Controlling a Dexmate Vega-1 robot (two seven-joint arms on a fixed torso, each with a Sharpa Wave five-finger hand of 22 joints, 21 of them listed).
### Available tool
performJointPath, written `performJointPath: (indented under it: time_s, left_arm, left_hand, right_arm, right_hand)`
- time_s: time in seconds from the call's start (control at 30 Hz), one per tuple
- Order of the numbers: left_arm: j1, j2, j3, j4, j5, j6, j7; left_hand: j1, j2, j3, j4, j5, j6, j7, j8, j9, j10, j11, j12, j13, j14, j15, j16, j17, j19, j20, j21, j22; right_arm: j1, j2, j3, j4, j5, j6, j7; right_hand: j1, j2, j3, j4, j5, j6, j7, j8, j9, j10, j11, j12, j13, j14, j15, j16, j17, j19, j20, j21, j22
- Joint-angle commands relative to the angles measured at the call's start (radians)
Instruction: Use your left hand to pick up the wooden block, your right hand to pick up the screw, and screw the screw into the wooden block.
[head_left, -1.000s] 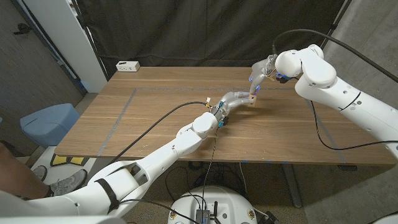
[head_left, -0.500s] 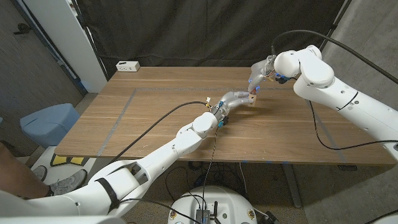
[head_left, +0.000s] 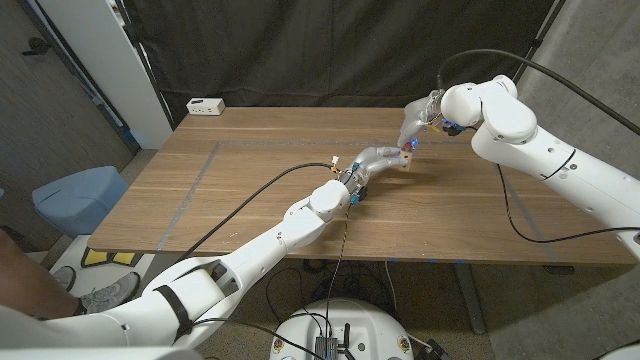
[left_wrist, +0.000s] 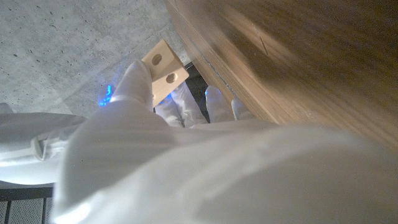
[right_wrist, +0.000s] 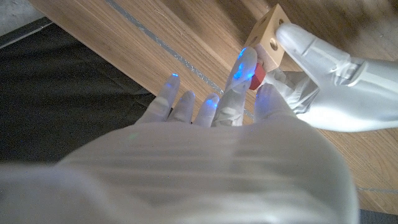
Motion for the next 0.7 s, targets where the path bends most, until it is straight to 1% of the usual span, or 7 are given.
performJointPath:
  time_s: [0.03, 0.23, 0.4, 0.53, 0.57, 0.67, 0.7]
  left_arm:
    - [0.004, 0.002, 0.000, -0.005, 0.000, 0.001, 0.003]
    - [0.008, 0.006, -0.001, -0.012, 0.001, 0.002, 0.004]
    - [0.010, 0.007, 0.000, -0.016, 0.001, 0.001, 0.003]
    - [0.011, 0.008, -0.001, -0.018, 0.001, -0.002, 0.003]
    - [0.011, 0.009, 0.000, -0.019, 0.002, -0.001, 0.003]
    - [0.013, 0.010, -0.001, -0.022, 0.002, -0.002, 0.003]
    - [0.014, 0.011, -0.001, -0.024, 0.002, -0.003, 0.003]
  left_hand:
    - [-0.004, 0.010, 0.028, 0.019, 0.007, 0.019, 0.006, 0.010, 0.002, 0.006, -0.002, 0.007, 0.013, 0.009, -0.053, 0.003, 0.002, 0.001, 0.003, 0.007, 0.004]
    - [-0.005, 0.008, 0.028, 0.019, 0.007, 0.020, 0.005, 0.011, 0.002, 0.007, -0.002, 0.007, 0.013, 0.009, -0.054, 0.002, 0.002, 0.001, 0.002, 0.007, 0.004]
    - [-0.006, 0.009, 0.029, 0.019, 0.007, 0.019, 0.006, 0.010, 0.002, 0.007, -0.002, 0.007, 0.013, 0.008, -0.054, 0.002, 0.002, 0.002, 0.003, 0.007, 0.004]
    - [-0.007, 0.009, 0.030, 0.019, 0.007, 0.018, 0.006, 0.010, 0.002, 0.006, -0.002, 0.007, 0.013, 0.008, -0.052, 0.002, 0.002, 0.001, 0.002, 0.007, 0.004]
    - [-0.007, 0.009, 0.030, 0.019, 0.007, 0.018, 0.006, 0.010, 0.002, 0.006, -0.002, 0.007, 0.013, 0.008, -0.052, 0.002, 0.002, 0.001, 0.002, 0.007, 0.004]
    - [-0.005, 0.008, 0.030, 0.018, 0.007, 0.018, 0.006, 0.010, 0.002, 0.006, -0.002, 0.007, 0.013, 0.008, -0.053, 0.002, 0.002, 0.001, 0.002, 0.007, 0.004]
    - [-0.006, 0.010, 0.031, 0.019, 0.007, 0.016, 0.006, 0.009, 0.002, 0.006, -0.002, 0.006, 0.013, 0.007, -0.052, 0.002, 0.002, 0.001, 0.003, 0.007, 0.004]
  right_arm:
    - [-0.006, -0.010, 0.009, -0.017, 0.008, -0.014, 0.000]
    - [-0.009, -0.017, 0.015, -0.032, 0.010, -0.022, 0.006]
    - [-0.008, -0.025, 0.017, -0.046, 0.010, -0.030, 0.023]
    - [0.008, -0.029, 0.010, -0.049, 0.006, -0.034, 0.064]
    - [0.011, -0.029, 0.009, -0.050, 0.006, -0.036, 0.073]
    - [0.023, -0.031, 0.003, -0.052, 0.001, -0.036, 0.106]
    - [0.030, -0.030, -0.001, -0.055, -0.005, -0.041, 0.124]
  right_hand:
    - [-0.031, -0.005, -0.015, 0.007, 0.005, 0.004, 0.007, -0.008, -0.002, 0.016, 0.006, -0.006, 0.001, 0.009, -0.050, -0.001, 0.001, 0.009, -0.003, 0.003, 0.004]
    - [-0.063, -0.016, -0.030, 0.016, 0.006, -0.009, 0.011, -0.021, -0.004, 0.015, 0.013, -0.011, 0.001, 0.011, -0.045, -0.004, 0.001, 0.007, 0.002, 0.001, 0.004]
    - [-0.105, -0.029, -0.050, 0.029, 0.008, -0.032, 0.012, -0.040, -0.004, 0.006, 0.031, -0.019, 0.001, 0.007, -0.036, -0.009, 0.001, 0.003, 0.006, -0.001, 0.004]
    - [-0.137, -0.041, -0.067, 0.036, 0.015, -0.063, 0.013, -0.061, -0.003, -0.010, 0.050, -0.027, 0.002, -0.011, -0.024, -0.020, 0.000, -0.009, 0.017, -0.004, 0.004]
    - [-0.142, -0.041, -0.070, 0.035, 0.018, -0.080, 0.015, -0.072, -0.002, -0.026, 0.067, -0.032, 0.002, -0.017, -0.020, -0.023, 0.000, -0.014, 0.020, -0.005, 0.004]
    - [-0.149, -0.041, -0.076, 0.033, 0.023, -0.123, 0.019, -0.094, 0.000, -0.043, 0.090, -0.034, 0.003, -0.027, -0.017, -0.028, 0.000, -0.021, 0.027, -0.006, 0.004]
    - [-0.150, -0.042, -0.077, 0.031, 0.025, -0.138, 0.020, -0.102, 0.001, -0.052, 0.091, -0.036, 0.003, -0.031, -0.014, -0.030, 0.000, -0.025, 0.031, -0.006, 0.004]
